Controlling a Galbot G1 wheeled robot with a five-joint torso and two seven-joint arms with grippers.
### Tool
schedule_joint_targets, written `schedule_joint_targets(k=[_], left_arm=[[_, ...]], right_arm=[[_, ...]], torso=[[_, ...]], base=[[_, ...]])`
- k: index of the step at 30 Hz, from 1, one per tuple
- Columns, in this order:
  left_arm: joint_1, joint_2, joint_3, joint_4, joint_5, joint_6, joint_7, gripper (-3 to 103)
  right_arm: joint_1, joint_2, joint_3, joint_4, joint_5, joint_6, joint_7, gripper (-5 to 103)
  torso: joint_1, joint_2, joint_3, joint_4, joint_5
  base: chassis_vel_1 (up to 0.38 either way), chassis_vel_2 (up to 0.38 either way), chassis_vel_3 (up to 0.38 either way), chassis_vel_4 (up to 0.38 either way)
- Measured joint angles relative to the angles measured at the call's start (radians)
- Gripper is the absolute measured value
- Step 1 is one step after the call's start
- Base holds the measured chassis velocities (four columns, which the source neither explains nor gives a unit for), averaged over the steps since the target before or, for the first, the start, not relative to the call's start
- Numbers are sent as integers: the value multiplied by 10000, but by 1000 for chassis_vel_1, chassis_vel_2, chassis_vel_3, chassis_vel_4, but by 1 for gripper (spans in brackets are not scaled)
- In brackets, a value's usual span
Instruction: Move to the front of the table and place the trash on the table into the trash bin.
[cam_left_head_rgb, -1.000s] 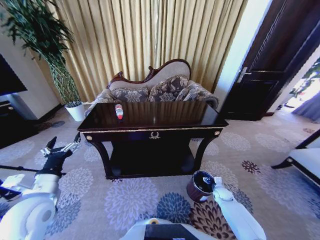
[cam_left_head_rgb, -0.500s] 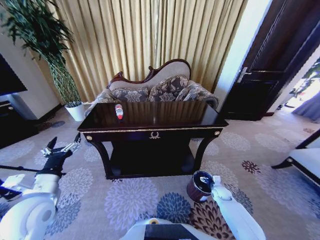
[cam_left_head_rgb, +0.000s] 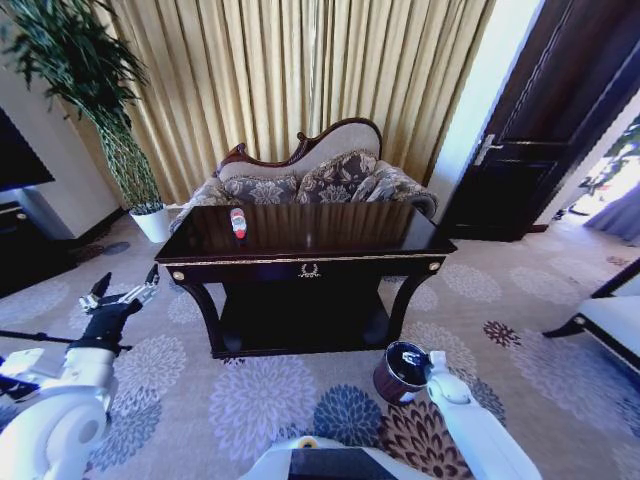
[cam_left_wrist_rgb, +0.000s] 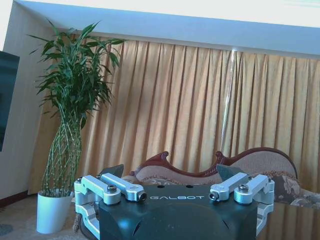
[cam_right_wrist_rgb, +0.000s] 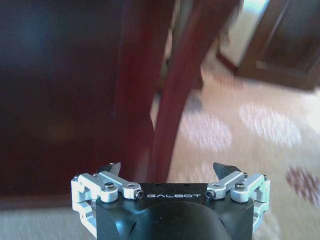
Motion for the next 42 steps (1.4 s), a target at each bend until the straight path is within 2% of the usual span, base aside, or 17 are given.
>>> schedule_joint_targets(k=[2, 5, 10, 15, 24, 42], left_arm=[[6, 0, -1, 0, 0, -3, 1, 100], [30, 85, -5, -1, 10, -12, 15, 100], [-30, 144, 23, 0, 54, -13, 24, 100], [-4, 262, 75, -73, 77, -29, 26, 100], [-25, 356, 182, -185, 88, -30, 17, 100], [44, 192, 218, -182, 362, -28, 18, 100]], right_arm=[[-54, -40, 45, 231, 76, -21, 29, 100], [-518, -423, 586, 2388, 965, -385, 380, 100], [-800, -631, 1047, 3713, 1481, -575, 463, 100], [-1428, -872, 1860, 6232, 2083, -755, 496, 100], [-1991, -666, 1947, 8409, 1998, -761, 729, 100], [-1486, -707, 1424, 8064, 1821, -258, 696, 100]], torso=[[0, 0, 0, 0, 0], [0, 0, 0, 4, -3], [0, 1, 0, 1, -2], [0, 1, 0, 3, -3], [0, 0, 0, 1, -1], [-2, 1, -1, 3, -1]], base=[[0, 0, 0, 0], [0, 0, 0, 0], [0, 0, 0, 0], [0, 0, 0, 0], [0, 0, 0, 0], [-2, 3, 3, -3]])
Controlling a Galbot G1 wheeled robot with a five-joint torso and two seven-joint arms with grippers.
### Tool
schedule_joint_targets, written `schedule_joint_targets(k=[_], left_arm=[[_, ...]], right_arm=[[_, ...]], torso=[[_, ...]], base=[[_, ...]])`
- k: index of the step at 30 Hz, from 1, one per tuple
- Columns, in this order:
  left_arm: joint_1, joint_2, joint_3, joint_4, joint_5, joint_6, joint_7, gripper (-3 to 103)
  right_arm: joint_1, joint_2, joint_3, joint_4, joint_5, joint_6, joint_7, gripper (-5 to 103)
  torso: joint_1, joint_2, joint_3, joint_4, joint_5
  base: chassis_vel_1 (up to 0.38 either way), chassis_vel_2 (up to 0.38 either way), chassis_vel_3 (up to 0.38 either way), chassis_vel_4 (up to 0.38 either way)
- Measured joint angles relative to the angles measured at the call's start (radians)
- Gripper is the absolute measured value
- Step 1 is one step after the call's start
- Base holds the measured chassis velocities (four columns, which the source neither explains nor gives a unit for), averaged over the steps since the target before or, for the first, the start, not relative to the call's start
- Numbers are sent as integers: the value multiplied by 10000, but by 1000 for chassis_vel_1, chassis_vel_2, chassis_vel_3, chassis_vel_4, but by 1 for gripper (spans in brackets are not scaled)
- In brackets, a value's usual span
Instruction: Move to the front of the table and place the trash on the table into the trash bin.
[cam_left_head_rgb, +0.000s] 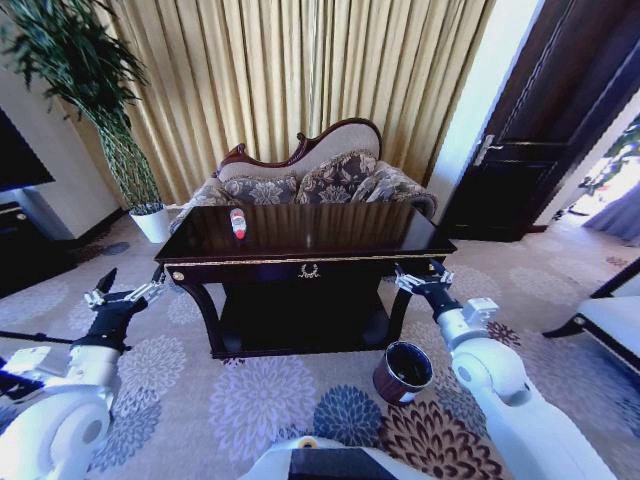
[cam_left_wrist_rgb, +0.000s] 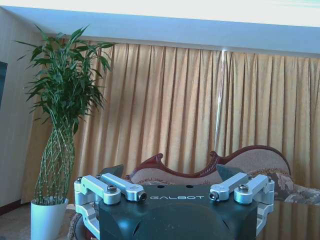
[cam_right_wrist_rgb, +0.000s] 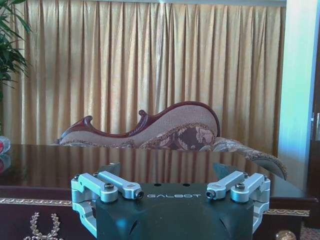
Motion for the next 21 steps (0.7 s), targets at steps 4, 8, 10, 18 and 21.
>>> schedule_joint_targets(k=[4, 8, 10, 18, 21], left_arm=[[-21, 15, 0, 9, 2, 0, 0, 100], [-49, 49, 0, 54, 4, 0, 0, 100], [-54, 66, -6, 76, 3, 0, -2, 100], [-58, 65, -20, 113, -2, -9, -5, 100], [-57, 61, -21, 118, -3, -16, -5, 100]], right_arm=[[52, 0, -61, -45, -14, 1, -5, 100], [174, -11, -234, -79, -31, 1, -6, 100], [200, -14, -309, -92, -46, 1, -7, 100], [198, 17, -391, -121, -94, -3, -7, 100], [191, 19, -394, -117, -96, -5, -8, 100]], torso=[[0, 0, 0, -2, 0], [0, 0, 0, -2, 0], [1, -1, 2, -1, 0], [5, -3, 4, -1, 0], [4, -3, 3, 0, -1]], base=[[-71, 80, 78, -77], [-164, 146, 122, -133], [-193, 170, 191, -159], [-172, 175, 175, -171], [-135, 135, 123, -118]])
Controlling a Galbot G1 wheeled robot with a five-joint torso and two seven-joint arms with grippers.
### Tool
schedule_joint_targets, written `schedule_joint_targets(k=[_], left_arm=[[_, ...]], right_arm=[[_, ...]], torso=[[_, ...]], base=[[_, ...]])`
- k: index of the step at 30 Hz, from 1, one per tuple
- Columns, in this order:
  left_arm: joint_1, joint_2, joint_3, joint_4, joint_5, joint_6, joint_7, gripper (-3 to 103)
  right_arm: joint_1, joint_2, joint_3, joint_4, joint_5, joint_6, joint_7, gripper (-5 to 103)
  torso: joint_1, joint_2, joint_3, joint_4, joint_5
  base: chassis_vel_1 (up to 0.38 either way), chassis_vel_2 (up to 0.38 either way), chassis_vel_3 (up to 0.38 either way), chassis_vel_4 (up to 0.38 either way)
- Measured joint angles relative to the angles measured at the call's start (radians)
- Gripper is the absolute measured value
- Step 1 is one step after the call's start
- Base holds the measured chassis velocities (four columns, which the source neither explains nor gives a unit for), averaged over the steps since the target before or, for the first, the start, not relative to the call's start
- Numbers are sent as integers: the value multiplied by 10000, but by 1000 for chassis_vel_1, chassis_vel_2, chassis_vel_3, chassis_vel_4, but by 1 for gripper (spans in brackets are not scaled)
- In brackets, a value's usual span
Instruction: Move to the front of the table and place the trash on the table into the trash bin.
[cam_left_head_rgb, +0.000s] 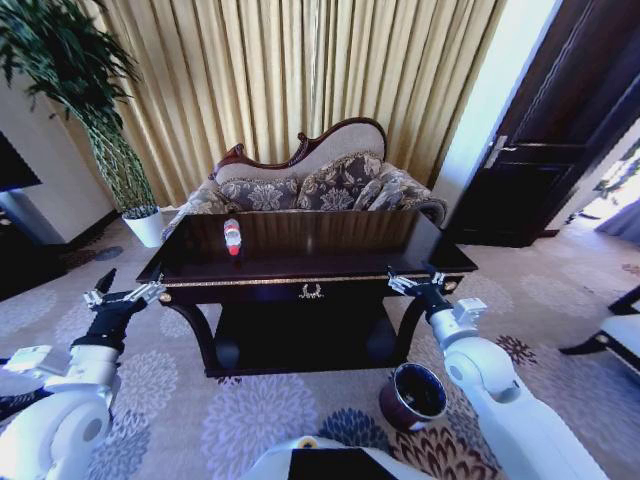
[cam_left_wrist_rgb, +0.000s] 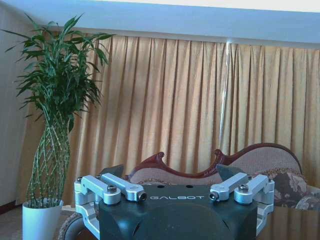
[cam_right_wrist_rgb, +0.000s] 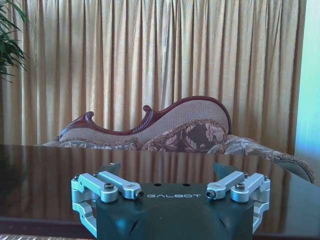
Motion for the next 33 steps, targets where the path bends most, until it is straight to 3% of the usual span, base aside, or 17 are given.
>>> schedule_joint_targets(k=[23, 33], left_arm=[[24, -54, -39, -49, -13, -50, -10, 100], [46, -73, -58, -9, -30, -56, -53, 100]], right_arm=[[-38, -6, -182, 110, -135, 3, 7, 100], [-81, -155, -658, 367, 38, -20, 23, 100]], torso=[[-2, 1, -2, -1, 0], [-5, 3, -4, 0, 0]], base=[[-118, 120, 124, -123], [-10, 18, 14, -6]])
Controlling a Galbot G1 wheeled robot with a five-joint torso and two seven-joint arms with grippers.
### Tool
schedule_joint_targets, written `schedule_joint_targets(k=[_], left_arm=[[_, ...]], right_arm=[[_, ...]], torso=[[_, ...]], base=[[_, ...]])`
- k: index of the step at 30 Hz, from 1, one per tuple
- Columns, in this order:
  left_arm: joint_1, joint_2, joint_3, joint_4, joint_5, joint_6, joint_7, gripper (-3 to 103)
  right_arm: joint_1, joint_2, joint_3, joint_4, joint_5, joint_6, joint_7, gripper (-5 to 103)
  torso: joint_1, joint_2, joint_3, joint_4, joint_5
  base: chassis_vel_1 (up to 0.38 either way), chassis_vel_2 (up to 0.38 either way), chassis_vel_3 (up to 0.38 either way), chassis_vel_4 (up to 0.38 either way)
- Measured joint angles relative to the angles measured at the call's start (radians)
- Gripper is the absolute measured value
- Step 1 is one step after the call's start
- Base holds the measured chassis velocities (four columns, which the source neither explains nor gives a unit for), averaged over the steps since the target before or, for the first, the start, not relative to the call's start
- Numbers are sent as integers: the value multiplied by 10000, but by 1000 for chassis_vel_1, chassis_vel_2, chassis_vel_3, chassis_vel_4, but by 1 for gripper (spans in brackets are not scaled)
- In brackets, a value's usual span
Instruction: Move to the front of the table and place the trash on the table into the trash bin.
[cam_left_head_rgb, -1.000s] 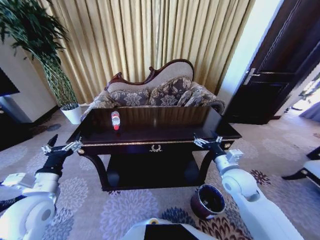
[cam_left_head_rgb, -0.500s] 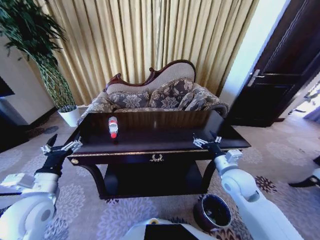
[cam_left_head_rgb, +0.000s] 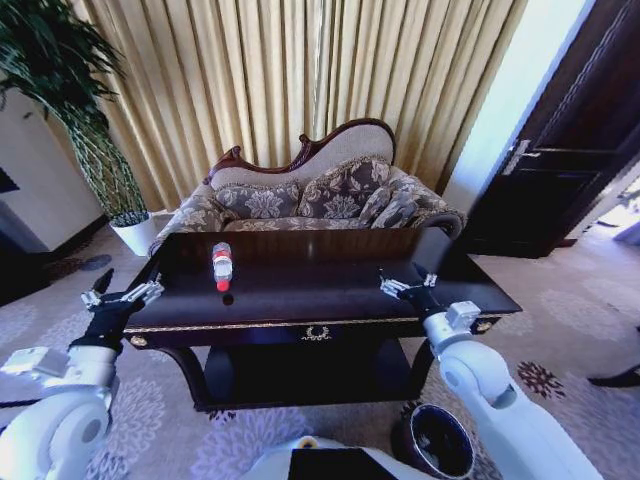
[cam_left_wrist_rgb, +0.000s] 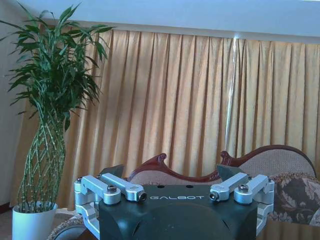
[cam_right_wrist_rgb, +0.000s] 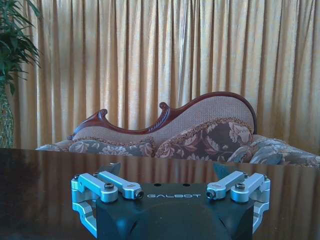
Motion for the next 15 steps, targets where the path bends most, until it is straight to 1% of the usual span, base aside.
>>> schedule_joint_targets(k=[1, 2, 3, 4, 6, 7, 8, 10, 11, 13, 14, 15], left_arm=[[-4, 5, 0, 5, -3, 0, -14, 100], [-130, 115, 56, 61, -29, 36, -217, 100], [-130, 115, 56, 61, -29, 36, -217, 100], [-292, 209, 130, 75, -59, 114, -444, 100], [-660, 498, 311, -3, -304, 434, -1184, 100], [-660, 498, 311, -3, -304, 434, -1184, 100], [-797, 688, 384, -84, -416, 635, -1535, 100], [-913, 985, 389, -242, -700, 1066, -1937, 100], [-913, 985, 389, -242, -700, 1066, -1937, 100], [-1064, 1488, 341, -459, -1206, 1775, -2429, 100], [-1064, 1488, 341, -459, -1206, 1775, -2429, 100], [-1208, 1785, 335, -490, -1396, 2089, -2643, 100]], right_arm=[[2, -2, -9, 0, 2, 0, 1, 100], [14, -8, -41, -25, 27, 0, 7, 100], [14, -8, -41, -25, 27, 0, 7, 100], [14, -9, -46, -56, 32, 0, 11, 100], [-1, -27, -49, -82, 41, -1, 15, 100], [-1, -27, -49, -82, 41, -1, 15, 100], [-1, -47, -44, -81, 98, 0, 22, 100], [16, -80, 1, -73, 206, 0, 46, 100], [16, -80, 1, -73, 206, 0, 46, 100], [27, -102, 75, -100, 243, 0, 58, 100], [27, -102, 75, -100, 243, 0, 58, 100], [9, -102, 85, -115, 243, 6, 61, 100]], torso=[[-1, 1, 0, 0, 0], [-3, 2, -1, 0, 0], [-3, 2, -1, 0, 0], [-2, 1, 0, 0, 0], [2, -1, 2, -1, -1], [2, -1, 2, -1, -1], [4, -1, 3, -3, 2], [4, -1, 3, -1, 0], [4, -1, 3, -1, 0], [2, 0, 2, 2, 0], [2, 0, 2, 2, 0], [2, 0, 2, 1, 0]], base=[[0, 0, 0, 0], [0, 0, 0, 0], [0, 0, 0, 0], [0, 0, 0, 0], [0, 0, 0, 0], [0, 0, 0, 0], [0, 0, 0, 0], [0, 0, 0, 0], [0, 0, 0, 0], [0, 0, 0, 0], [0, 0, 0, 0], [0, 0, 0, 0]])
